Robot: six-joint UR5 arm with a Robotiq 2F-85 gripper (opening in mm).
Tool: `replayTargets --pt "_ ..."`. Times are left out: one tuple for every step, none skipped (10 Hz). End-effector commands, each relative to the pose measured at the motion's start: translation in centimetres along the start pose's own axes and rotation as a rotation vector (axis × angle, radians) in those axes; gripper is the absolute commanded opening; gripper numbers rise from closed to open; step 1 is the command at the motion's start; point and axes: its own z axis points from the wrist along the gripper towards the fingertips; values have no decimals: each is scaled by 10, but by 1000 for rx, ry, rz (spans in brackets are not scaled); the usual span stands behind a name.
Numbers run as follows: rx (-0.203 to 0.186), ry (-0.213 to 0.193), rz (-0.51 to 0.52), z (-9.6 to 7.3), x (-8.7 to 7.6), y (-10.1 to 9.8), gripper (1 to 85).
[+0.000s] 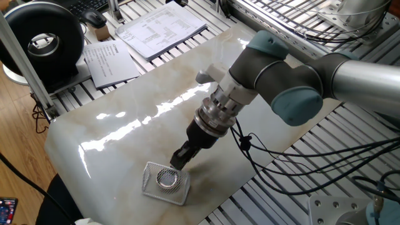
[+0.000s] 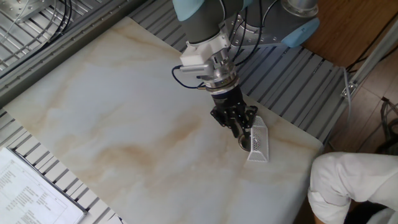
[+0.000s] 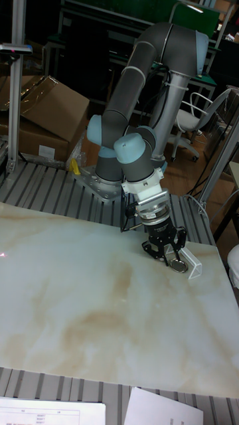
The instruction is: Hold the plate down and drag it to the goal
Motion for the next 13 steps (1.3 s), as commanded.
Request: replayTargets --pt "29 -9 -71 -3 -4 -8 520" --pt "4 -13 -60 -5 -5 -4 520" --pt "7 -12 -78 -9 -6 -8 513" --pt "5 -3 -108 -16 -7 -16 503" --pt "25 10 -146 -24 -9 -27 403" --pt "74 45 -173 -33 -7 -44 13" --pt "97 66 -212 -44 -8 -56 13" --pt "122 82 -239 -53 -6 -65 13" --pt "158 56 -226 -53 -14 -69 13" --pt "205 38 -189 -48 -22 -70 13" --pt "302 47 -179 -55 -22 -95 13" --pt "391 64 -182 -63 -20 -117 13" --pt "445 77 -187 -69 -18 -130 13"
